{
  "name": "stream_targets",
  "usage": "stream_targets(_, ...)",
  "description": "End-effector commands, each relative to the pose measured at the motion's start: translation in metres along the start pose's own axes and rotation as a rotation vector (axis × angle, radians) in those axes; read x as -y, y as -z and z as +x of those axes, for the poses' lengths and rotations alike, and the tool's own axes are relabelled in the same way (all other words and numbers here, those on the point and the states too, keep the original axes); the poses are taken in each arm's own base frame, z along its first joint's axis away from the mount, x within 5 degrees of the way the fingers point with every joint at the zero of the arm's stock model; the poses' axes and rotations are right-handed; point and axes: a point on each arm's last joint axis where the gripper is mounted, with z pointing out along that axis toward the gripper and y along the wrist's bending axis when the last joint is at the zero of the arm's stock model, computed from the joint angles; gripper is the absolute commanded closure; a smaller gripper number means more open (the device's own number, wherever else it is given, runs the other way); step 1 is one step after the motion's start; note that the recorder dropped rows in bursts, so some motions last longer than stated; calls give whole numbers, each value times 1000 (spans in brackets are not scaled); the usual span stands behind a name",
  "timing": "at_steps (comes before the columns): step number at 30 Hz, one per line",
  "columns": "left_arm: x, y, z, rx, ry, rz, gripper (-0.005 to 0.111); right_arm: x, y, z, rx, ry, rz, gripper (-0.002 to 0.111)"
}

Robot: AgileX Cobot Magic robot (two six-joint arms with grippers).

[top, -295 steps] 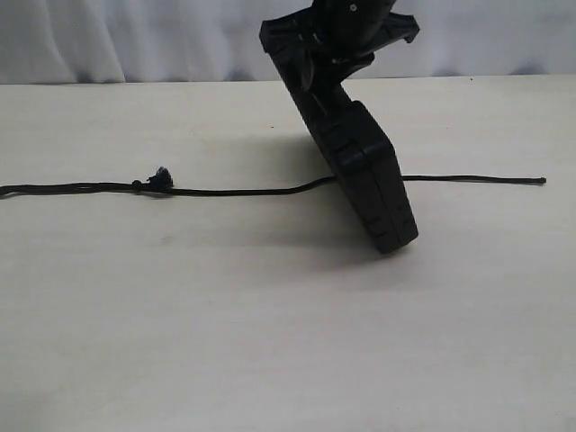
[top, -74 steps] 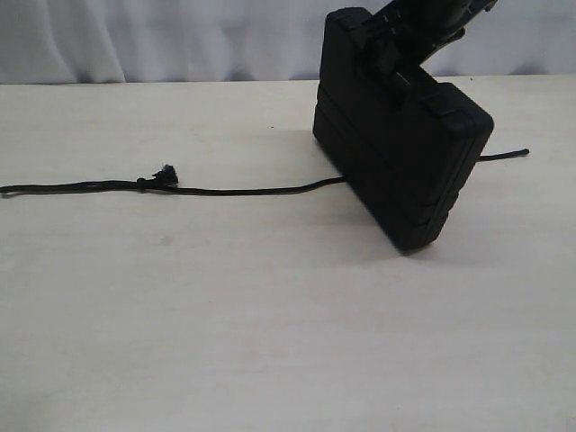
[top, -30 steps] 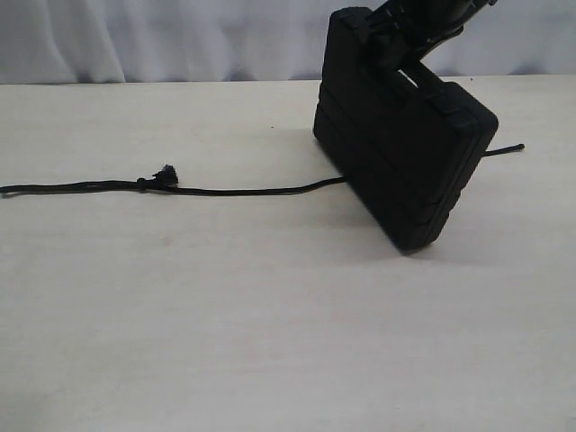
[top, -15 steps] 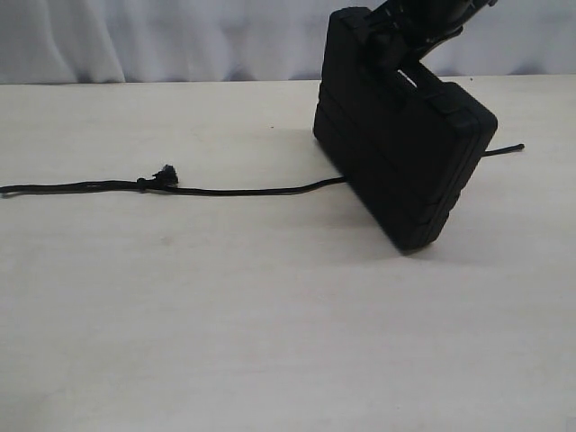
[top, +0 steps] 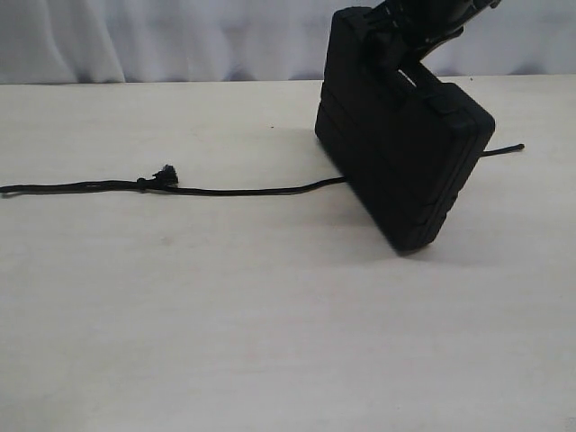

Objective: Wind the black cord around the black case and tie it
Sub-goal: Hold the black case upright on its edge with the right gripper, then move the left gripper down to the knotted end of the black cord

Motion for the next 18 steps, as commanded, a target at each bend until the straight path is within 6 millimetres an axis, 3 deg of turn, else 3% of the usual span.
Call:
stream_targets(1, -2, 4, -25, 294, 101, -12, 107, 0, 1, 0, 0, -6, 1, 104)
stream_targets(5, -5, 17, -51, 616, 331, 43, 107, 0, 1, 0, 0, -26, 1, 104)
stream_targets(7, -3, 21, -57, 681, 465, 128, 107, -1, 1, 0, 1, -30, -4, 104)
stream_targets(12, 10, 19, -67, 630, 353, 248, 107, -1, 1, 0, 0, -46, -4, 104)
stream_targets(18, 24, -17, -105, 433, 255, 374, 107, -1, 1, 0, 0, -59, -4, 104)
